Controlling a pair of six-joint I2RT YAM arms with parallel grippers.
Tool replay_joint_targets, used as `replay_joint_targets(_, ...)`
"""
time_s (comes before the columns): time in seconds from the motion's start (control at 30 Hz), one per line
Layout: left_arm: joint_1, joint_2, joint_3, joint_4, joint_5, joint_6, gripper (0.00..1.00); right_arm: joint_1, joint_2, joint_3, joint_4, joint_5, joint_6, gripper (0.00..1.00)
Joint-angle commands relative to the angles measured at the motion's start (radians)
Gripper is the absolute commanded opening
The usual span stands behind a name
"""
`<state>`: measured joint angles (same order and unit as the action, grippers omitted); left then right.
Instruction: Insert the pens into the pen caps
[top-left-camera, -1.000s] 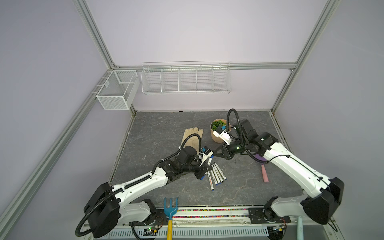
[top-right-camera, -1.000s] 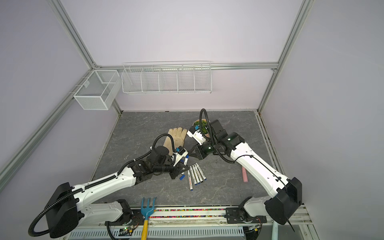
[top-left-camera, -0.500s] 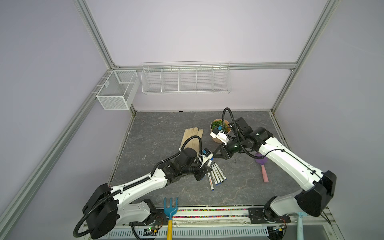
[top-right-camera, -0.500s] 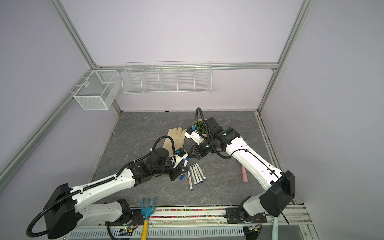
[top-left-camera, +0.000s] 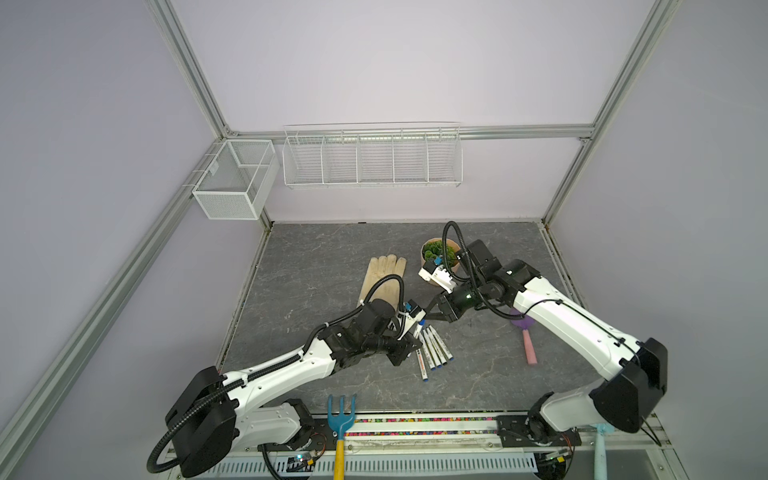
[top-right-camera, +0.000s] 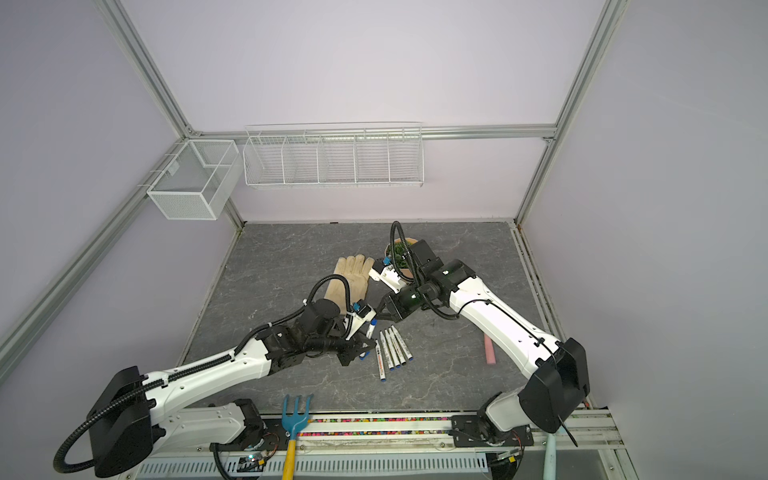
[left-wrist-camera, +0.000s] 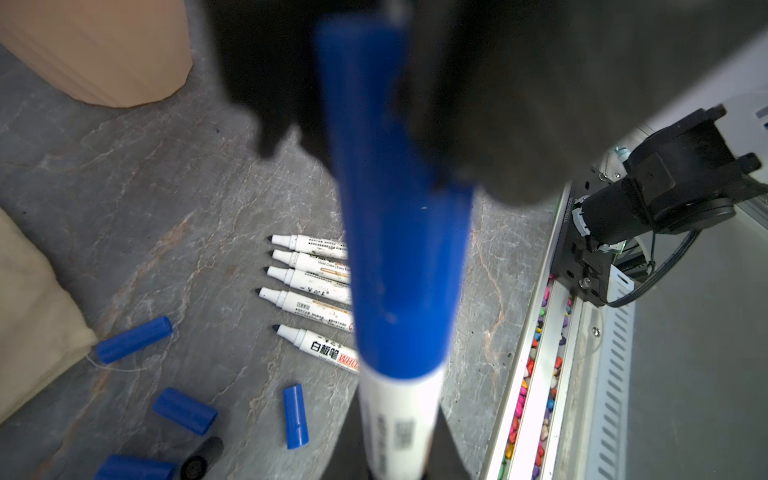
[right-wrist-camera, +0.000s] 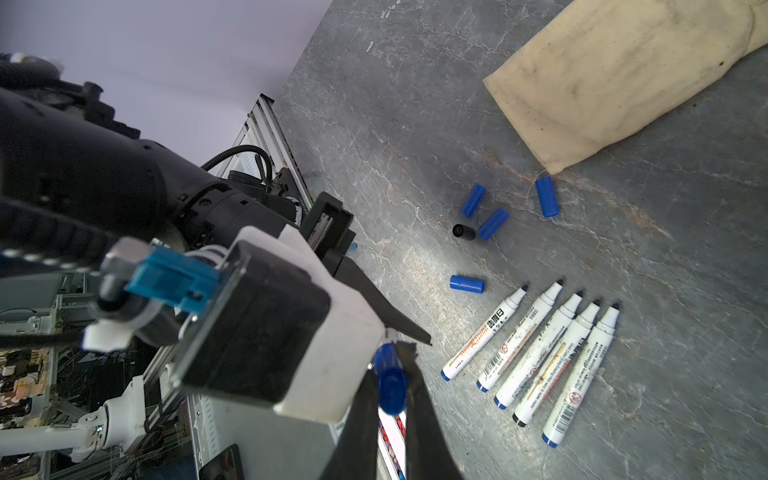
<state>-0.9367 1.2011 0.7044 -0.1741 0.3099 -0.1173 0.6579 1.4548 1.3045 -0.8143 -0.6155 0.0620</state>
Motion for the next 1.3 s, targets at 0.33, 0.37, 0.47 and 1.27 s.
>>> replay_joint_targets(0.33, 0.087, -0.026, 0.069, 0.669, -0.016, -0.201, 0.0, 0.103, 0.056, -0.182, -0.066, -0.097, 0.02, 0.07)
replay_joint_targets(0.37, 0.088, -0.031, 0.066, 0.649, -0.021, -0.194, 0.0, 0.095, 0.046, -0.18, -0.048, -0.089, 0.03, 0.07)
replay_joint_targets(0.47, 0.087, -0.032, 0.032, 0.63, -0.024, -0.217, 0.0, 0.066, 0.001, -0.17, 0.032, -0.072, 0.076, 0.07)
replay_joint_targets(1.27, 0.382, 0.284, 0.154, 0.117, -0.202, -0.45, 0.0, -0.131, -0.35, -0.26, 0.265, 0.414, 0.366, 0.64)
